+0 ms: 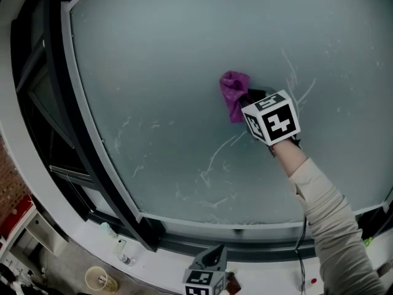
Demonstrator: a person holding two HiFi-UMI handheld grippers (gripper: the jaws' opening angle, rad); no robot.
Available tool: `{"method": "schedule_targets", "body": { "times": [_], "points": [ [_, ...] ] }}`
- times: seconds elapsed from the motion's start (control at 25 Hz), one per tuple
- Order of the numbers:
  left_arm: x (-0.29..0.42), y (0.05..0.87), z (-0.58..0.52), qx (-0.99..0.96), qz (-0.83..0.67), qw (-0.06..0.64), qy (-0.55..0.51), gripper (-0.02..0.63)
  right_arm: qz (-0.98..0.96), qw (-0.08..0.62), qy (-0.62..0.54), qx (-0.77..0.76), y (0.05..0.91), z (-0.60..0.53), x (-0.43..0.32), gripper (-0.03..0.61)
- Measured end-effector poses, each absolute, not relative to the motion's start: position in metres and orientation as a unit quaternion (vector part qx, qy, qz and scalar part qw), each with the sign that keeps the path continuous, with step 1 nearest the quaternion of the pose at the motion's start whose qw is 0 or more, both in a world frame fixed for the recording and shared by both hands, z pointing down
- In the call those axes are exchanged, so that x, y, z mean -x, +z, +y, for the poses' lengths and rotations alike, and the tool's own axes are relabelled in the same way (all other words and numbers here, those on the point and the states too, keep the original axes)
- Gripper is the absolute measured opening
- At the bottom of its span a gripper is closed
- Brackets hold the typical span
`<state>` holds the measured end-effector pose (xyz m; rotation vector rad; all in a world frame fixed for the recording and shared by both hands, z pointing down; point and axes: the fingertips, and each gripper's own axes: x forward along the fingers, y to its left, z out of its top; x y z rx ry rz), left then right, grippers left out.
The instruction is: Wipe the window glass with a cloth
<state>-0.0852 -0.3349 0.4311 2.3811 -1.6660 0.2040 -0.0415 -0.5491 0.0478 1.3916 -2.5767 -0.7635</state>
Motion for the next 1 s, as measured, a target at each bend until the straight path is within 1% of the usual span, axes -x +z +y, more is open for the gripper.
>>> {"method": "schedule_targets", "body": {
  "times": [0.24,0.44,0.68,1.0],
  "points": [
    [0.086,0.431,-0.331,-0.812,-0.569,0.113,0.070,0.005,-0.846,0.063,-0.254,-0.464,0.048,-0.549,0.038,0.052],
    [0.086,0.430,-0.329,-0.812,-0.568,0.113,0.069,0.005,-0.841,0.062,-0.249,-0.476,0.051,-0.548,0.017,0.052],
    [0.076,0.428,-0.331,-0.820,-0.558,0.107,0.070,0.005,-0.825,0.066,-0.249,-0.503,0.054,-0.546,-0.025,0.052],
    [0.053,0.424,-0.333,-0.836,-0.534,0.100,0.072,0.005,-0.795,0.072,-0.239,-0.553,0.057,-0.542,-0.105,0.052]
  ]
}}
